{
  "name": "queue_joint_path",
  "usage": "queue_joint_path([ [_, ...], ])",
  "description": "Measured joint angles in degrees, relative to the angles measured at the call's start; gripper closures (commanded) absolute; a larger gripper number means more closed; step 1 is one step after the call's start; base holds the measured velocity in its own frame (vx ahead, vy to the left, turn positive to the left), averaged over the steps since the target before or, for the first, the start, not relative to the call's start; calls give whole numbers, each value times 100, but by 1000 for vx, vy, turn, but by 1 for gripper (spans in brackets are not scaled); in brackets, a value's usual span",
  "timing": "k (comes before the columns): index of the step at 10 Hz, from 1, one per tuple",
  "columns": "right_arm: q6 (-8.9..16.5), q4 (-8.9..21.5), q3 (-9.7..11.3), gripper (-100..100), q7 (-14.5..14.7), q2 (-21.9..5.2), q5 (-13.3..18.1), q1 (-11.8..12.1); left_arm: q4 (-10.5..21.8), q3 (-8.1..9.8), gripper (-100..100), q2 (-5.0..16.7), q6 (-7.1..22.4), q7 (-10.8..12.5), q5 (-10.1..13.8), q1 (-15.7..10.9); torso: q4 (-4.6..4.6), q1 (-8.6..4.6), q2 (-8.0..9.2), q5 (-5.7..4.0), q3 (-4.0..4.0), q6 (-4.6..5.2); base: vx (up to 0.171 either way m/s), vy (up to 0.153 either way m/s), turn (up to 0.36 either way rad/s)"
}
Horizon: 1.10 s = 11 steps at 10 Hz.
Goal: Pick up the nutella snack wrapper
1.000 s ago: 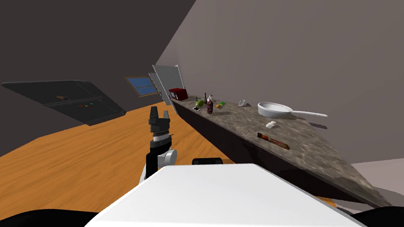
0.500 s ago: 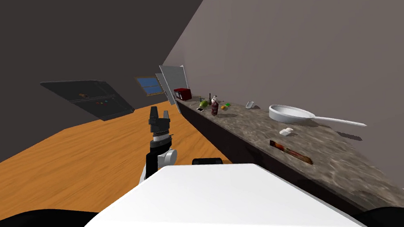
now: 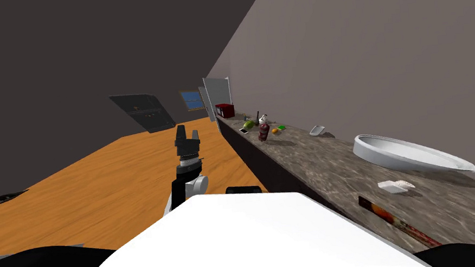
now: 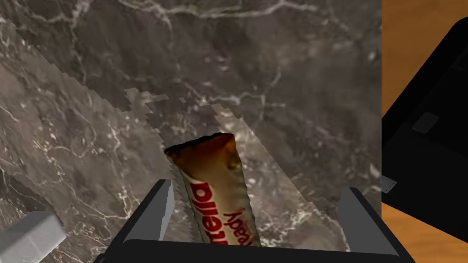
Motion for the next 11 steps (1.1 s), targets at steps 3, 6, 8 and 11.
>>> queue_joint_path([
  [3,-44,-32,-38,-100,65,20,-31,6,0,0,0,0,0,0,0,-1,18,5,77,1,44,15,35,-21,43],
  [6,94,8,28,-100,84,303,89,-101,1,0,0,0,0,0,0,-1,23,-2,96,-1,57,17,4,-32,48],
  [8,193,-39,10,100,134,388,76,-51,1,0,0,0,0,0,0,-1,24,5,100,1,59,17,-1,-7,4],
  [11,194,-38,10,100,138,385,78,-51,1,0,0,-1,0,0,0,-1,24,4,98,-1,58,18,0,0,0],
])
